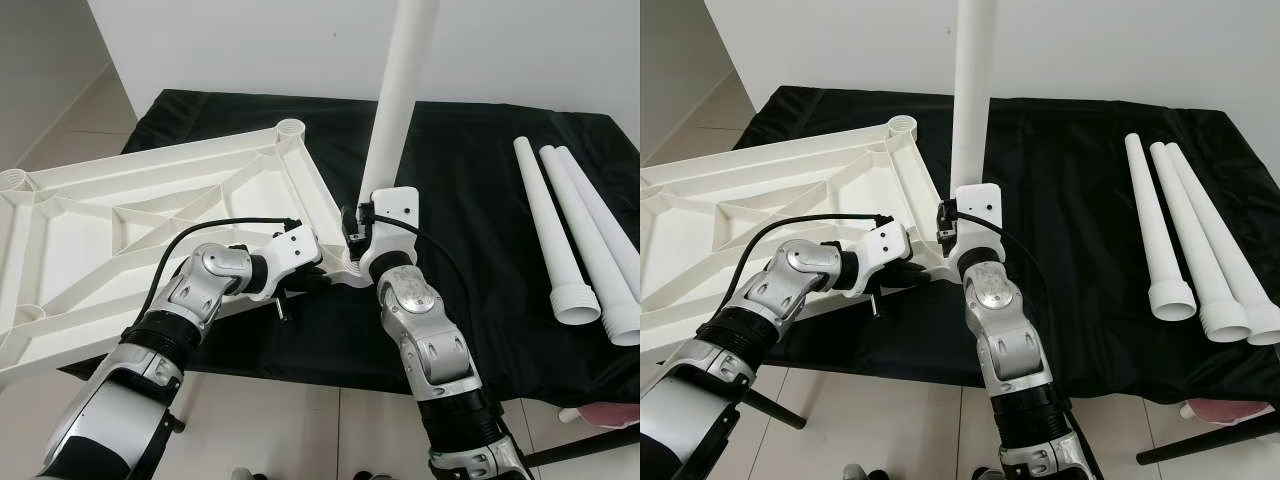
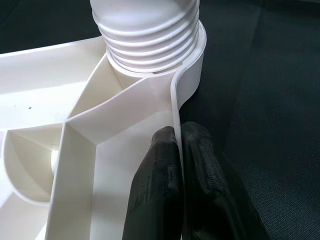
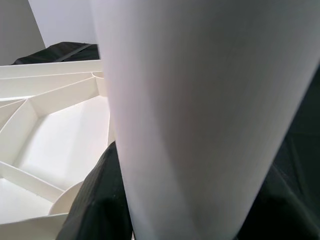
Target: Building children table
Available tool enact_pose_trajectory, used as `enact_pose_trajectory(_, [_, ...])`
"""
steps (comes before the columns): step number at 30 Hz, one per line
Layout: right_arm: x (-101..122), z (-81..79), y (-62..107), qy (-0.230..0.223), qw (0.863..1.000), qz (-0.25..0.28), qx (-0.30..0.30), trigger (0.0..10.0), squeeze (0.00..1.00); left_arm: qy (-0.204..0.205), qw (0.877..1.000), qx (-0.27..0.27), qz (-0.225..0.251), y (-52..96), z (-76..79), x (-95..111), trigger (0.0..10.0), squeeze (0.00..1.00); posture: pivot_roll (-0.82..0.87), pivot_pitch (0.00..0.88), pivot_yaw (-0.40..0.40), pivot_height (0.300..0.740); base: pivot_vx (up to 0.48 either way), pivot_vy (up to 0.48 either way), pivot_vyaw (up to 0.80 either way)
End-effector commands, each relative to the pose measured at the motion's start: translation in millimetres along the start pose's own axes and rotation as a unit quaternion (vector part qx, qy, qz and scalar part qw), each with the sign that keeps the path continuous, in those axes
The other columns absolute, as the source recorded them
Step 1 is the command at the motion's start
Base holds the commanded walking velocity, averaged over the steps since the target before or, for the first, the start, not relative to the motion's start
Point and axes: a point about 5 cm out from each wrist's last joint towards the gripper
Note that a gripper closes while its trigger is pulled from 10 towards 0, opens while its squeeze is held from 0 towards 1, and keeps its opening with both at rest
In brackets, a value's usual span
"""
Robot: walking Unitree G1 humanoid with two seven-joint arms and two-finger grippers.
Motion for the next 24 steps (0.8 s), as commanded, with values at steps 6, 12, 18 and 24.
enact_pose_trajectory(6, [-36,19.9,1.8,0.005,0.997,-0.071,-0.019,10.0,1.00,-0.023,0.998,-0.052,0.020,-5.3,9.5,8,0.0,0.00,-0.05,0.166,0.046,0.740,0.000,0.000,0.00])
enact_pose_trajectory(12, [-14,15.7,3.1,-0.014,0.999,-0.004,0.046,10.0,0.00,-0.023,0.998,-0.055,0.019,-4.8,10.4,8,0.0,0.00,-0.05,0.161,0.046,0.740,0.000,0.000,0.00])
enact_pose_trajectory(18, [1,19.3,8.1,-0.001,0.993,0.047,0.110,10.0,0.00,-0.024,0.998,-0.059,0.017,-3.8,11.4,6,0.0,0.00,-0.05,0.159,0.046,0.740,0.000,0.000,0.00])
enact_pose_trajectory(24, [3,24.1,11.7,0.022,0.986,0.058,0.157,10.0,0.00,-0.026,0.997,-0.065,0.016,-3.0,12.6,6,0.0,0.00,-0.05,0.153,0.048,0.740,0.000,0.000,0.00])
Point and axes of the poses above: a point about 5 cm out from each wrist's last joint towards the gripper, its own y axis pointing back from the gripper into the wrist, its own x axis along the axis of the wrist's last joint, z = x × y, and after that the axes turned 7 degrees about y, right-handed
